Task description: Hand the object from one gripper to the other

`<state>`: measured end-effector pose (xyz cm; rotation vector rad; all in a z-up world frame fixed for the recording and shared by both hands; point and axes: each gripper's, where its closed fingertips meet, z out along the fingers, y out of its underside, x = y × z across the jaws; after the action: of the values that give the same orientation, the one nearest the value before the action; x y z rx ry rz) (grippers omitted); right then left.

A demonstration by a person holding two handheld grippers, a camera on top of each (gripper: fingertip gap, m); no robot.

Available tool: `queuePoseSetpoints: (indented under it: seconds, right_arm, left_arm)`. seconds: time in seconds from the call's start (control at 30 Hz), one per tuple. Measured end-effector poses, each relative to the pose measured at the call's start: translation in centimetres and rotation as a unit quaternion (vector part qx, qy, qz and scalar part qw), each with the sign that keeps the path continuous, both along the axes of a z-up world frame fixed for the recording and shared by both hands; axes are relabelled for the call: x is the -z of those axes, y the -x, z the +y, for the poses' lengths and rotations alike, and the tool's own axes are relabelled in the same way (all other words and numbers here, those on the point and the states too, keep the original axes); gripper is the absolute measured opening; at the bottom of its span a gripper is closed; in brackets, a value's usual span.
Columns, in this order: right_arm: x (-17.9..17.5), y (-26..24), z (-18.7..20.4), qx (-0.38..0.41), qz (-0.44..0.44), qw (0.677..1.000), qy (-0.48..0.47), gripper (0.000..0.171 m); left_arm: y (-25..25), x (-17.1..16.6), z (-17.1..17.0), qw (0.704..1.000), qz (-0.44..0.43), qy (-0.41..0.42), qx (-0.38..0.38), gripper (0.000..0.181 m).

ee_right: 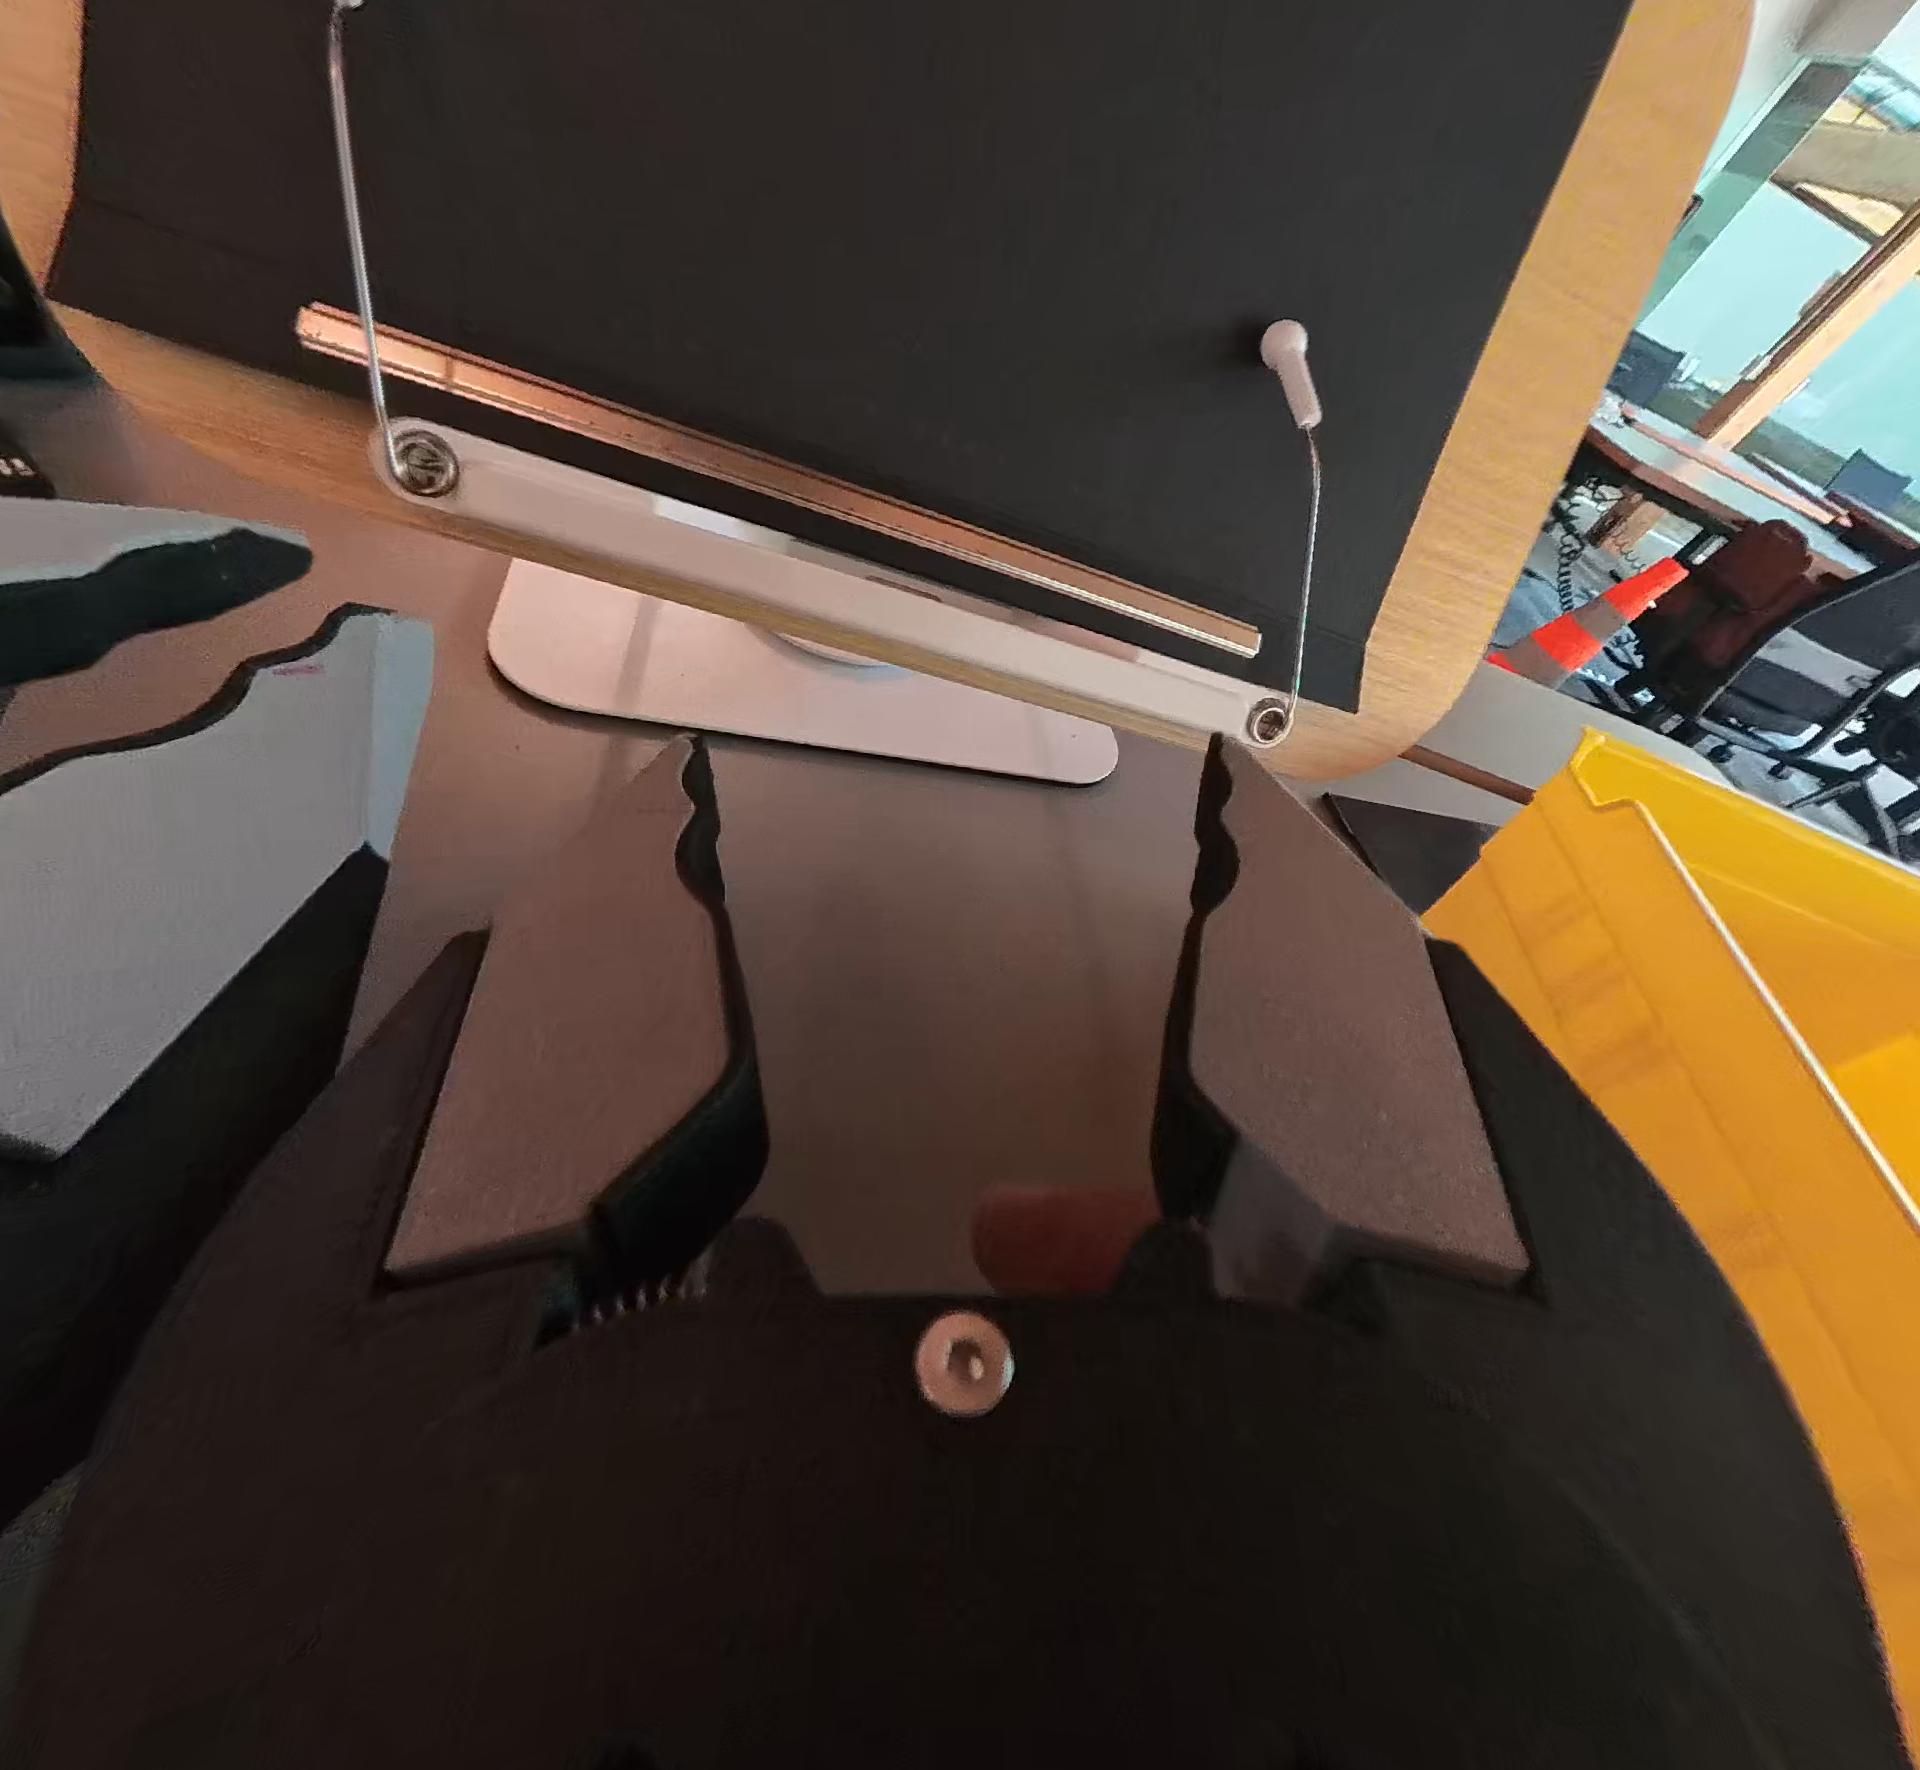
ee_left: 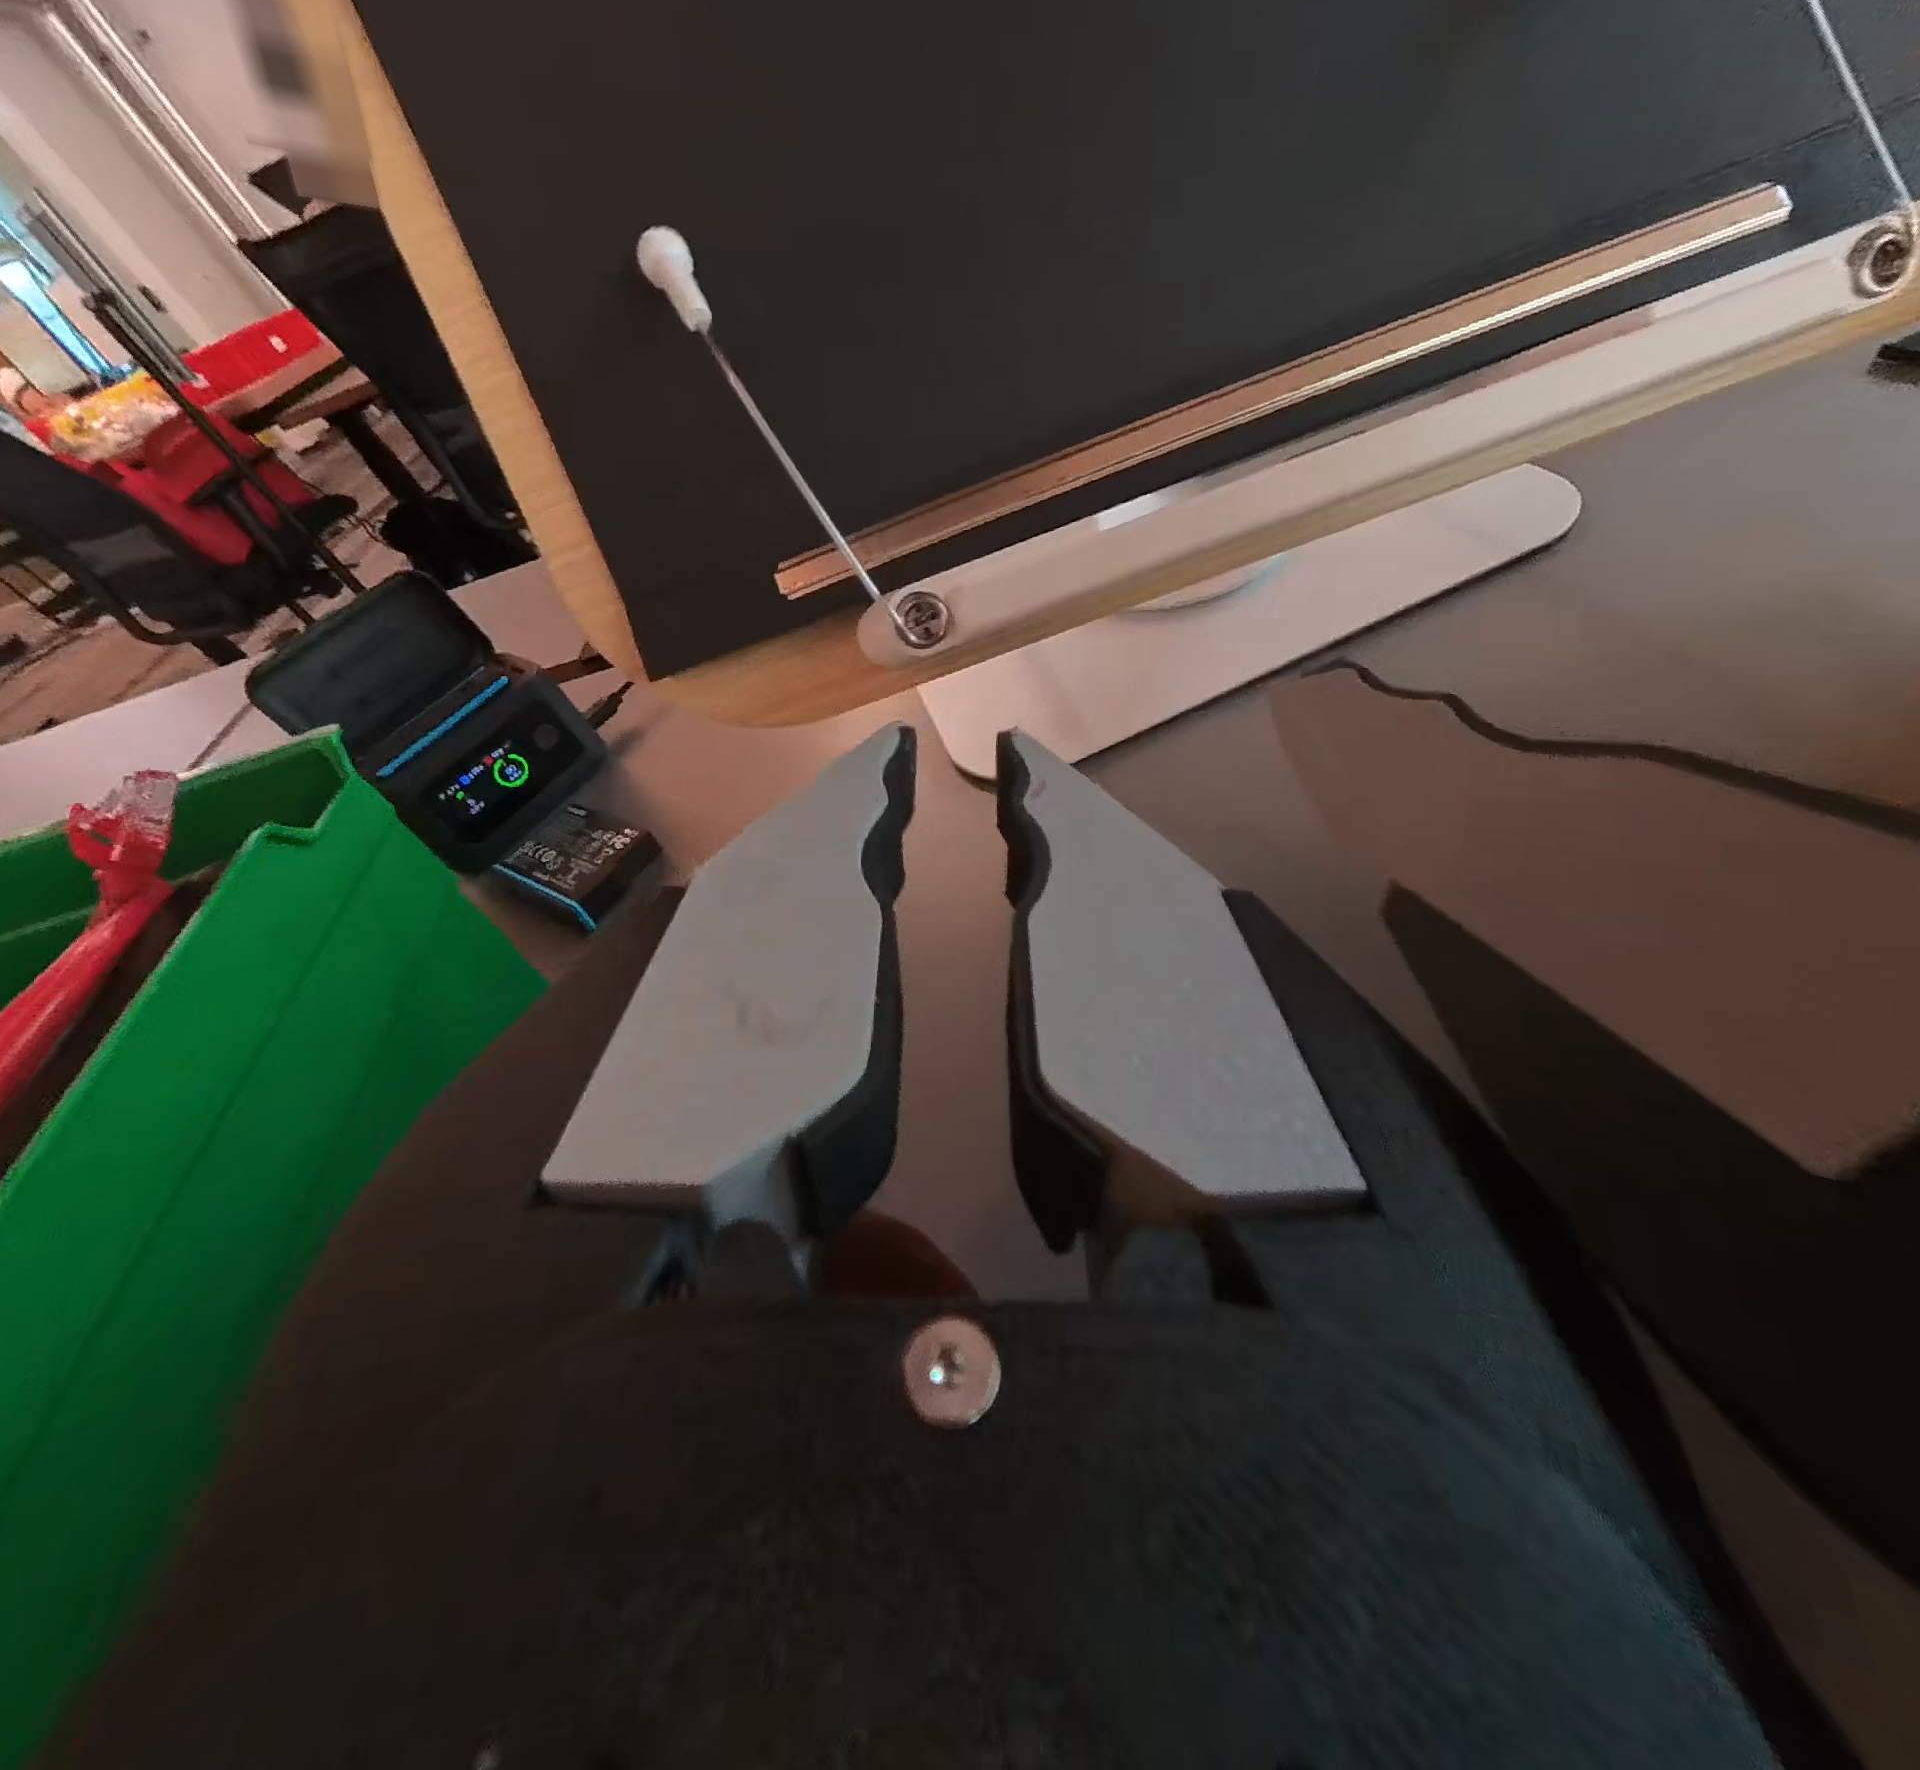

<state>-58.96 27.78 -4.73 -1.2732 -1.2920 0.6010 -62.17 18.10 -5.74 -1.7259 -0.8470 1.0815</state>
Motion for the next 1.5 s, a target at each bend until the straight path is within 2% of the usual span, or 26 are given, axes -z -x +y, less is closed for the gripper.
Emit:
queuePoseSetpoints:
  seconds: [0.17, 0.23, 0.37, 0.53, 0.73, 0.87, 1.3, 1.5]
  right_arm:
    - [0.1, 0.1, 0.5, 0.005, 0.003, 1.000, 0.008, 0.093]
    - [0.4, 0.2, 0.8, 0.007, -0.004, 1.000, 0.013, 0.095]
    - [0.5, 0.1, 0.6, 0.012, -0.006, 1.000, -0.001, 0.089]
    - [0.6, 0.2, 1.1, 0.016, -0.005, 1.000, 0.013, 0.093]
    - [1.0, 0.4, 0.2, 0.006, -0.017, 1.000, -0.011, 0.094]
    - [1.1, 0.3, 0.8, 0.012, -0.018, 1.000, -0.001, 0.096]
    - [1.3, 0.3, 0.4, 0.007, -0.025, 1.000, 0.002, 0.102]
    - [0.9, 0.3, 0.7, 0.011, -0.017, 1.000, 0.002, 0.099]
  left_arm:
    - [-0.4, 0.0, 0.4, 1.000, 0.000, 0.002, 0.008, 0.006]
    - [-0.4, -0.3, 0.4, 1.000, 0.014, 0.009, -0.003, 0.007]
    - [0.0, 0.3, 0.2, 1.000, -0.010, -0.006, 0.000, 0.011]
    - [-0.5, 0.0, 0.7, 1.000, 0.006, 0.008, 0.005, 0.008]
    - [0.3, 0.7, 0.0, 0.999, -0.030, -0.016, 0.000, 0.010]
    - [-0.2, 0.1, 0.5, 1.000, -0.011, -0.011, 0.005, 0.005]
    - [0.2, 0.4, 0.1, 1.000, -0.016, -0.001, -0.002, 0.009]
    - [0.0, 0.8, 0.3, 1.000, -0.026, 0.002, 0.005, 0.007]
